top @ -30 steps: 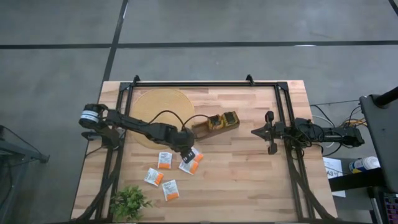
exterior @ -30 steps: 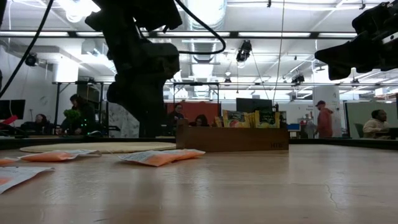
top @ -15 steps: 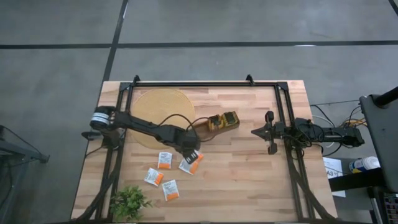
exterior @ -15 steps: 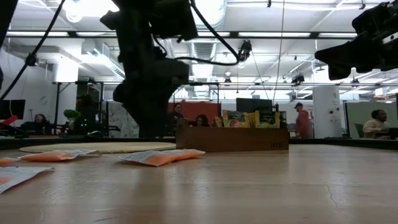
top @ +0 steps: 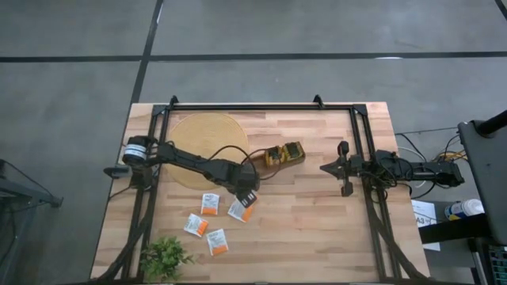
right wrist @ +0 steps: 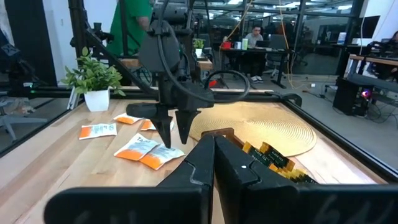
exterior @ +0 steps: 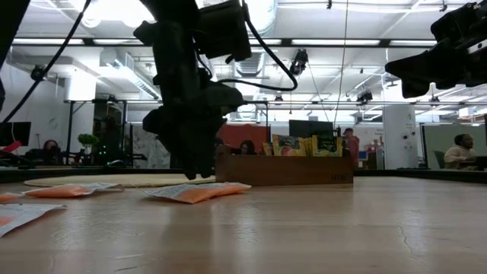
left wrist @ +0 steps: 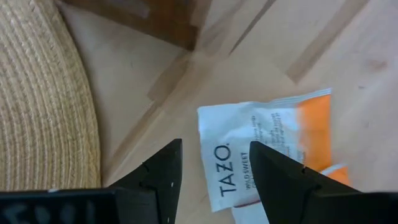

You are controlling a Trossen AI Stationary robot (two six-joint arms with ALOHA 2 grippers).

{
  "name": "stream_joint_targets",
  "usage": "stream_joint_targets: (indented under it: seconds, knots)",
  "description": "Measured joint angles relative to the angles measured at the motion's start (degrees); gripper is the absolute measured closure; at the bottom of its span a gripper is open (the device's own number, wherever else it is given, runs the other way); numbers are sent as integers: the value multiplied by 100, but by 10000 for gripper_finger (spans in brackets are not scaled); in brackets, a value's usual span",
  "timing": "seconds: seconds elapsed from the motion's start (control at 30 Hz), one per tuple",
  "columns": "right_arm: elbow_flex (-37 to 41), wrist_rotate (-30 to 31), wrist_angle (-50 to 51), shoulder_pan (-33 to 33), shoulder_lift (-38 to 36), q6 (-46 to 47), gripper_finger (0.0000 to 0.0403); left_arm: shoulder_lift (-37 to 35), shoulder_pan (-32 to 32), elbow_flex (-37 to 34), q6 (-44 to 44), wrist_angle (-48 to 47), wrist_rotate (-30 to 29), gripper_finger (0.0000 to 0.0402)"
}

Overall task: Pick & Place Tea
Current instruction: Put the white tea bag into the left section of the wooden organizer

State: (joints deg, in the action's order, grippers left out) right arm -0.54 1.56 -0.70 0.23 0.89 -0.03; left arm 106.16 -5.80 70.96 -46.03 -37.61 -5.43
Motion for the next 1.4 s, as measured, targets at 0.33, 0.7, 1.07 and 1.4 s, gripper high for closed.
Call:
stream_joint_targets:
  seconds: [0.33,0.7,1.07,1.4]
  knots:
    - [0,0,1,0,0,0,394,59,37,0,-23,-1,61,221]
    - [0,-5,-2,-2,-2,0,394,307,48,-5,6,73,314,221]
    - [0,-5,-1,-2,-2,0,394,346,66,-7,109,108,504,376]
    - [0,-4,-1,0,-4,0,394,334,94,-7,141,145,590,401]
